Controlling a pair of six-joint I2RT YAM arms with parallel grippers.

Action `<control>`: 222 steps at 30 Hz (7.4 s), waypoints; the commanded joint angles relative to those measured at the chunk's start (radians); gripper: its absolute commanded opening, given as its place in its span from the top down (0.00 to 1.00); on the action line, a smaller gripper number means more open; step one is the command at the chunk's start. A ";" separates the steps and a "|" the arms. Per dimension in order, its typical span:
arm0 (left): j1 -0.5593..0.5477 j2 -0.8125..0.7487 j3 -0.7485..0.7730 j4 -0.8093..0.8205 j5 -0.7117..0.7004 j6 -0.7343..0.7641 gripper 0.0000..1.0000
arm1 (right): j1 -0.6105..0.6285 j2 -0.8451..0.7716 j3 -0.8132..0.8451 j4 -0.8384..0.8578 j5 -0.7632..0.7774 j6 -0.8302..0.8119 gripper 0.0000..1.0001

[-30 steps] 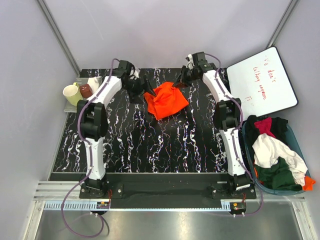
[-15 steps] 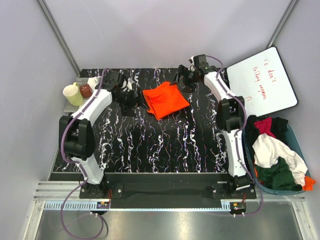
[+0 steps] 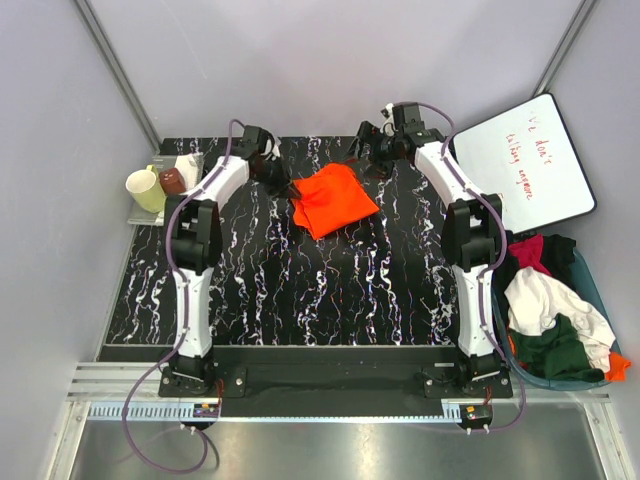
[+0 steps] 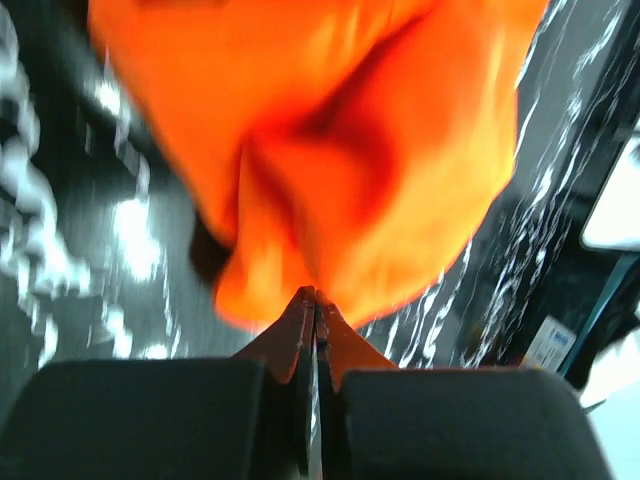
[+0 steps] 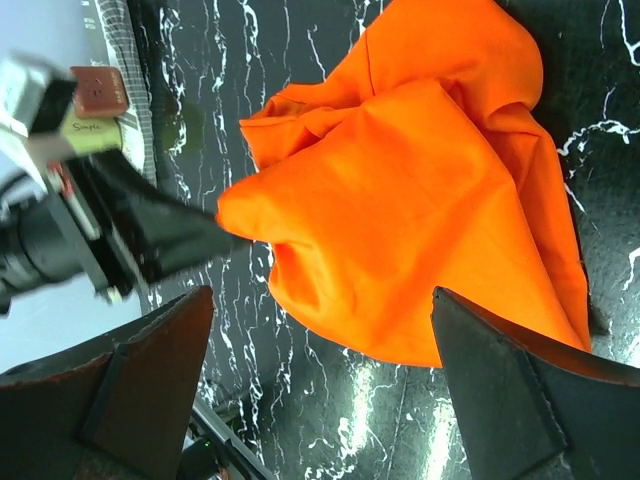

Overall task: Fold and stack the t-shirts
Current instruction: Fold the tshirt

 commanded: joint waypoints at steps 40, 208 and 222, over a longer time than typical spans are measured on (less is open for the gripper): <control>-0.043 0.268 0.331 0.313 0.238 -0.375 1.00 | -0.034 0.339 0.403 -0.072 -0.193 0.086 1.00; -0.030 -0.215 -0.306 0.162 0.003 -0.064 0.04 | -0.079 0.147 0.276 -0.135 0.319 -0.084 0.30; -0.021 0.118 0.062 0.055 -0.102 -0.089 0.01 | -0.097 -0.245 -0.155 -0.135 0.406 -0.170 0.18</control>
